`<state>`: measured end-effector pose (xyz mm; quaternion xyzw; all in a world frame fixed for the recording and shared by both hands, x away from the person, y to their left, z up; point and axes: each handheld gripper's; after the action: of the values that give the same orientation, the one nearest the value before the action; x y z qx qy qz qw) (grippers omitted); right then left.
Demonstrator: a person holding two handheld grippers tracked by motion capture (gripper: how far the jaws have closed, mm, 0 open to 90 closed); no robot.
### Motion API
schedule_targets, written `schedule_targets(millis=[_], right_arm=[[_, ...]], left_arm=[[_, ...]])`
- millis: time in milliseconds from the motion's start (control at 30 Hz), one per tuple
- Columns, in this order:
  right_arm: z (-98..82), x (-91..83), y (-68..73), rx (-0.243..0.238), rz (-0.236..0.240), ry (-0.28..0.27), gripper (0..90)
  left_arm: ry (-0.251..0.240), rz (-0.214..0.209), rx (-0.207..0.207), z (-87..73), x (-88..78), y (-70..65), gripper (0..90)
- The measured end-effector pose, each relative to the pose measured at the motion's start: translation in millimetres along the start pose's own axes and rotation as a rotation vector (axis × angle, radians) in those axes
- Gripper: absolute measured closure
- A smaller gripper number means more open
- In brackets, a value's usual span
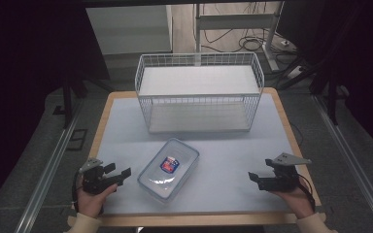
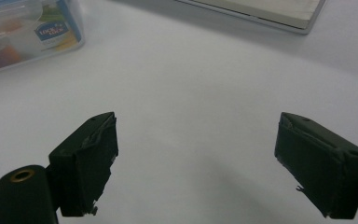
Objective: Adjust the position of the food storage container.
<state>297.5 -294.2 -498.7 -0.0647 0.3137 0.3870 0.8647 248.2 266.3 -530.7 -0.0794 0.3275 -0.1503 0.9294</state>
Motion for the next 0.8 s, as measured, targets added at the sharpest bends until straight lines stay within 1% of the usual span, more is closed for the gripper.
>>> schedule_targets(millis=[133, 267, 333, 367, 400, 433, 467, 500, 567, 600, 633, 700, 733, 767, 800], right_arm=[[-1.3, 0.4, -0.8, -0.006, 0.006, 0.011, 14.1], [-1.4, -0.9, -0.6, -0.008, 0.005, 0.010, 14.4], [-1.8, -2.6, -0.3, -0.010, 0.004, 0.006, 14.7], [-2.2, -3.7, -0.3, -0.012, 0.001, 0.007, 14.7], [-2.4, -4.1, -0.4, -0.012, 0.000, 0.008, 14.8], [-2.6, -4.5, -0.8, -0.011, -0.002, 0.007, 14.8], [-2.6, -4.5, -0.8, -0.011, -0.002, 0.007, 14.8], [-2.5, -4.7, -1.9, -0.010, -0.005, 0.006, 14.9], [-2.1, -4.5, -2.6, -0.007, -0.006, 0.004, 15.0], [-2.2, -4.2, -2.6, -0.007, -0.008, 0.005, 15.0], [-2.3, -4.0, -2.5, -0.009, -0.008, 0.007, 15.0], [-2.5, -3.7, -2.3, -0.010, -0.007, 0.009, 15.0], [-2.2, -3.3, -1.8, -0.013, -0.009, 0.010, 15.0], [-1.9, -3.3, -1.6, -0.012, -0.009, 0.009, 15.0], [-1.9, -3.3, -1.6, -0.012, -0.009, 0.009, 15.0]], left_arm=[[0.001, -0.001, 0.008, 0.7, -0.4, -0.5, 22.3], [-0.007, -0.005, -0.001, 1.8, -2.0, 0.4, 22.8], [-0.010, -0.018, -0.009, 3.0, -2.5, 1.7, 25.7], [-0.012, -0.030, -0.007, 4.2, -4.0, 2.1, 33.1], [-0.012, -0.030, -0.007, 4.2, -4.0, 2.1, 37.8], [-0.013, -0.044, 0.007, 6.1, -6.4, 2.3, 47.8], [-0.013, -0.044, 0.007, 6.1, -6.4, 2.3, 53.7], [-0.014, -0.043, 0.030, 8.0, -9.9, 2.7, 64.7], [-0.007, -0.054, 0.052, 9.7, -12.3, 4.0, 79.9], [-0.001, -0.060, 0.060, 10.2, -12.7, 4.6, 84.8], [0.004, -0.064, 0.066, 10.4, -12.4, 5.1, 88.9], [0.010, -0.065, 0.068, 10.4, -11.9, 5.6, 89.9], [0.028, -0.077, 0.072, 10.2, -10.1, 5.3, 90.0], [0.039, -0.078, 0.081, 9.9, -8.6, 4.4, 90.0], [0.039, -0.078, 0.081, 9.9, -8.6, 4.4, 90.0]])
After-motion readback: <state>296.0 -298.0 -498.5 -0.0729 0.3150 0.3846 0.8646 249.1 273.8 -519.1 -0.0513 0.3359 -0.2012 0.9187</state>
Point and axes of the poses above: each handheld gripper's, and its own axes: x roughly forward along the jaws, z roughly out of its top, y roughly to its left, and after that the axes turned 8 degrees about z, right-handed
